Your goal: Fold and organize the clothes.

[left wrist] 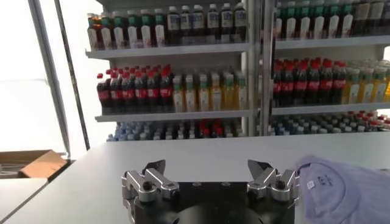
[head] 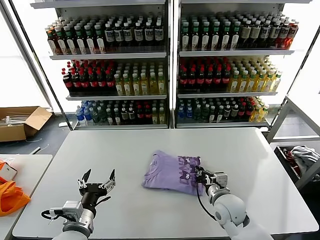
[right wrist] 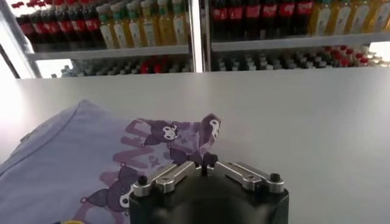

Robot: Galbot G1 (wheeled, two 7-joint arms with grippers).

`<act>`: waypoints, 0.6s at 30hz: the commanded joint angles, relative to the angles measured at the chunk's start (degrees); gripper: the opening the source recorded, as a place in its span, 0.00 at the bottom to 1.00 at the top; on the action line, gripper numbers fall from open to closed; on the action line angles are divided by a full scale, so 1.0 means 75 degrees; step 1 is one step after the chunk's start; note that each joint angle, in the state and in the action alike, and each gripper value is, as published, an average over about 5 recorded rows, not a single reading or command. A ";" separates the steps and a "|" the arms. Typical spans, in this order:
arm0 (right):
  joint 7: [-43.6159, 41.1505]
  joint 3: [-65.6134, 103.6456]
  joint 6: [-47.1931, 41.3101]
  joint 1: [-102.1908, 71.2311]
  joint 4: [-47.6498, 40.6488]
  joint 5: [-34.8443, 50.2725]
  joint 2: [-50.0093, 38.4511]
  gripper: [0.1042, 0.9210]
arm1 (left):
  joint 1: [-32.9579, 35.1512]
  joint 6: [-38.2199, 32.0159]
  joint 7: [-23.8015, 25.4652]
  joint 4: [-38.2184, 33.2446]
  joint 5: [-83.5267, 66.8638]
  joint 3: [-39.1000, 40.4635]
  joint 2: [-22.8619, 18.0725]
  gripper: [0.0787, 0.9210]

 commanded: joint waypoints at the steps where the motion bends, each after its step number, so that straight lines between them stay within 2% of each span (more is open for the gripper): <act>1: -0.1283 0.0472 0.0559 0.0653 -0.1051 -0.2206 -0.0717 0.08 | -0.0011 0.0027 -0.0001 0.0025 0.0021 0.0133 -0.0039 0.88; 7: -0.1702 0.0566 0.1475 0.0874 -0.1061 -0.3137 -0.0503 0.29 | 0.0041 0.0034 0.0004 -0.0011 0.0019 0.0155 -0.0055 0.88; 14: -0.1130 0.0442 0.1302 0.0486 0.0267 -0.3248 0.0147 0.54 | 0.0183 0.0000 0.0036 -0.0301 -0.0012 0.0029 -0.0142 0.88; 18: -0.1191 -0.0383 0.1318 0.0522 0.0405 -0.3506 0.0479 0.68 | 0.0213 0.0009 0.0033 -0.0408 -0.0012 0.0024 -0.0184 0.88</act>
